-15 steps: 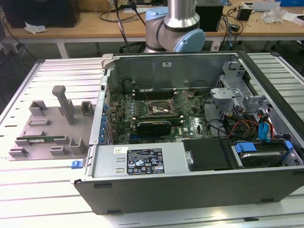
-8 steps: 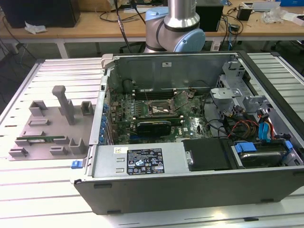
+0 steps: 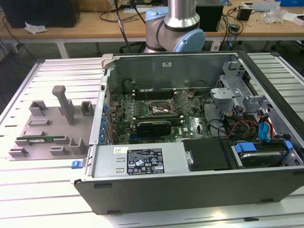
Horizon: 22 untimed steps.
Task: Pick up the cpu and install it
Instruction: 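Pick up the cpu and move it towards the insertion slot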
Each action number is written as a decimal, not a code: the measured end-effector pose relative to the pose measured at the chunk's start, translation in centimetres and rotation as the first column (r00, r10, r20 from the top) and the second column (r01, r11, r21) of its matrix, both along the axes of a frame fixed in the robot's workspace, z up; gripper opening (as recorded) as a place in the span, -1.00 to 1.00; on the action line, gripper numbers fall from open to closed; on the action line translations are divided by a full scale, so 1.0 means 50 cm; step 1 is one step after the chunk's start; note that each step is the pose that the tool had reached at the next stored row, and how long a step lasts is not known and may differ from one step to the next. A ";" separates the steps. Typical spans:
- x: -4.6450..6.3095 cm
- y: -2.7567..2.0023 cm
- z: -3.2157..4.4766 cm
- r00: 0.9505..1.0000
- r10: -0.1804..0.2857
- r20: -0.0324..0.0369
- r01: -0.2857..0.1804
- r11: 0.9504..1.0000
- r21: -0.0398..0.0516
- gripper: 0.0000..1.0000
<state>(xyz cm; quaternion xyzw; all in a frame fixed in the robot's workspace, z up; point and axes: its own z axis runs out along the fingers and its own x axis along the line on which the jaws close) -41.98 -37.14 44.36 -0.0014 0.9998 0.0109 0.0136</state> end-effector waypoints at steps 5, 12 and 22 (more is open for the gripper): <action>0.023 0.0000 0.000 1.000 0.000 0.000 0.000 1.000 0.000 0.09; 0.067 -0.0001 0.000 1.000 0.000 0.000 0.000 1.000 0.000 0.09; 0.137 -0.0001 0.000 1.000 0.000 0.000 0.000 1.000 0.000 0.09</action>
